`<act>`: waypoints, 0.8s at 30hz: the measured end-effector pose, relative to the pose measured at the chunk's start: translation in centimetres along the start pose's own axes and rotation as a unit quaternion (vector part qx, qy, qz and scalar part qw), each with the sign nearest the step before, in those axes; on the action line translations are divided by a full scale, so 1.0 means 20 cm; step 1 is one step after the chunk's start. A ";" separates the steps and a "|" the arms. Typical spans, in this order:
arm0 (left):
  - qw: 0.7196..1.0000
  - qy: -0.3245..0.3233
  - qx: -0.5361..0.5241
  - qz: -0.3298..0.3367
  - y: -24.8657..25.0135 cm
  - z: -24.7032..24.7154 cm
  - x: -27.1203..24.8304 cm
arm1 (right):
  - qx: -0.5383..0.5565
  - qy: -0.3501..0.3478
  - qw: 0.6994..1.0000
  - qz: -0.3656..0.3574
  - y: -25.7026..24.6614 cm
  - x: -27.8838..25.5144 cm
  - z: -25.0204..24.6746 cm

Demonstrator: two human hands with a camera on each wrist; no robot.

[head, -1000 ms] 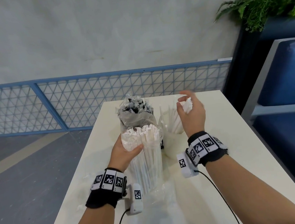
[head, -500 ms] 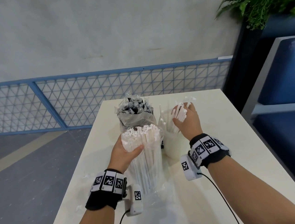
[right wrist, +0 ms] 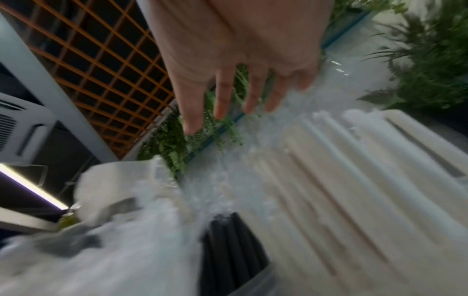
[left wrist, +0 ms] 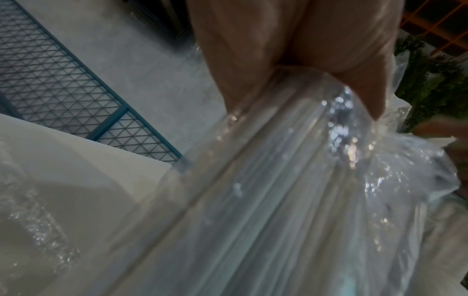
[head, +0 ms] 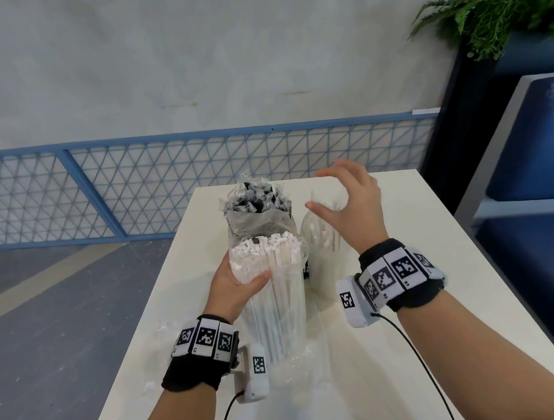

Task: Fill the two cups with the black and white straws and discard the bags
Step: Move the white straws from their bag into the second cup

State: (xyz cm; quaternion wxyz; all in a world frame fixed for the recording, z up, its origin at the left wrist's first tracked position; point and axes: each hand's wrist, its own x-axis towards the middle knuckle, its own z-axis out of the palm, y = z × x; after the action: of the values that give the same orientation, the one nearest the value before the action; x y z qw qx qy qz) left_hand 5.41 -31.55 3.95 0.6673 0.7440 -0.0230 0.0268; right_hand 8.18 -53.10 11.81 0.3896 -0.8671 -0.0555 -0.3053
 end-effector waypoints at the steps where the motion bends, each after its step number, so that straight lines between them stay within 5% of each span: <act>1: 1.000 0.000 0.000 0.001 0.00 0.00 0.00 | 0.059 0.027 0.997 -0.039 -0.04 -0.02 -0.01; 4: 1.000 -0.001 0.013 0.014 0.00 -0.01 -0.01 | 0.157 -0.031 0.982 -0.103 -0.17 -0.13 0.01; 8: 1.000 -0.006 -0.007 0.024 0.01 -0.01 -0.03 | 0.104 -0.156 0.976 -0.108 -0.17 -0.23 0.12; 12: 0.999 -0.022 -0.041 0.020 0.01 -0.02 -0.05 | 0.072 -0.222 0.971 -0.045 -0.10 -0.27 0.18; 18: 0.994 -0.057 -0.088 0.013 0.02 -0.04 -0.07 | 0.170 -0.253 0.952 0.029 -0.08 -0.29 0.20; 24: 0.993 -0.075 -0.096 0.002 0.01 -0.04 -0.05 | 0.306 -0.291 0.892 0.160 -0.06 -0.32 0.26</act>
State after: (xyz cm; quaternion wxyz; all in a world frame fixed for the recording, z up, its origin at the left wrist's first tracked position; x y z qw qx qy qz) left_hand 4.31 -30.81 4.06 0.7320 0.6763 -0.0768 -0.0305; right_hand 5.10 -47.61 6.22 0.6458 -0.7521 -0.1176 0.0590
